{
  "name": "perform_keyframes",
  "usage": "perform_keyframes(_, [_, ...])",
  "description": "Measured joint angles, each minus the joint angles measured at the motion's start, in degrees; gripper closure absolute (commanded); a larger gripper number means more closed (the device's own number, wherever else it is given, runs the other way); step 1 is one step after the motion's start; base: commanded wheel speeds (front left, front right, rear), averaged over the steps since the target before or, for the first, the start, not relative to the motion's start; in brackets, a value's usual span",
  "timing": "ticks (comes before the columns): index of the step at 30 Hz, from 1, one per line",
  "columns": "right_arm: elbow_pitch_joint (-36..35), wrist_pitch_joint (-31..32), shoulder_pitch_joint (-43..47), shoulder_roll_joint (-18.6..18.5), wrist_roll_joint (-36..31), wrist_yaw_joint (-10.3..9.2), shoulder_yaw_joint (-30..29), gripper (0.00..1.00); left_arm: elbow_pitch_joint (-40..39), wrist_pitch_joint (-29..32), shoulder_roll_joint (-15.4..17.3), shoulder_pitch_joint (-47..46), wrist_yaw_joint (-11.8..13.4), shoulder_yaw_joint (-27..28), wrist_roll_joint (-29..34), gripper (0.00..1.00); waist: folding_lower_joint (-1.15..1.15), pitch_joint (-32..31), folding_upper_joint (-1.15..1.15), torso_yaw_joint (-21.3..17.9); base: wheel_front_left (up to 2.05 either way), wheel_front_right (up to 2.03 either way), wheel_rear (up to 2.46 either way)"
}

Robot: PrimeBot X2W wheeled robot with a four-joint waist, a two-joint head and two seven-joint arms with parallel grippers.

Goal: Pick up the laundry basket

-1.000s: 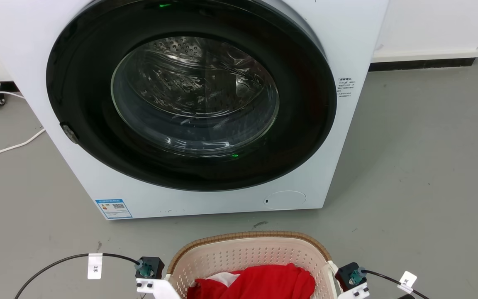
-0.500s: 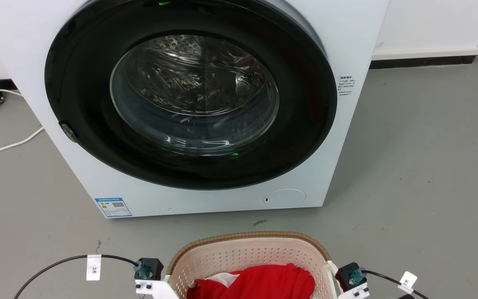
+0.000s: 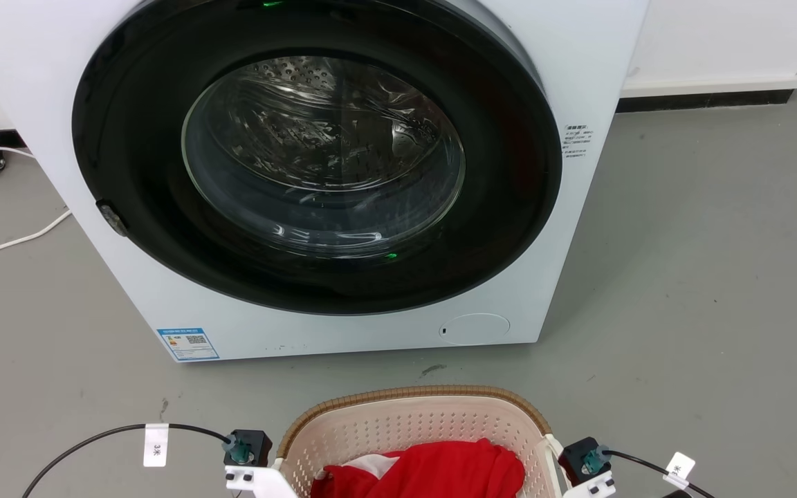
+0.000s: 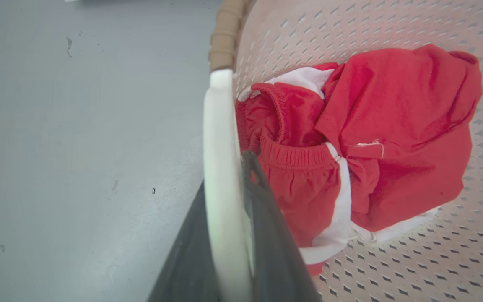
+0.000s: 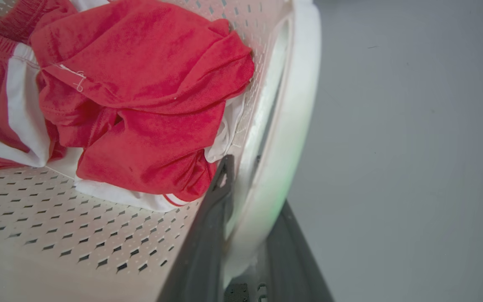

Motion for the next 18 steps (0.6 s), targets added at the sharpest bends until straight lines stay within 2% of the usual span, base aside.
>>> perform_keyframes(18, [0.01, -0.03, -0.01, -0.02, 0.31, 0.0, 0.47, 1.0, 0.33, -0.34, 0.14, -0.22, 0.0, -2.22, -2.26, 1.0, 0.0, 0.0, 0.0, 0.12, 0.0, 0.0, 0.0])
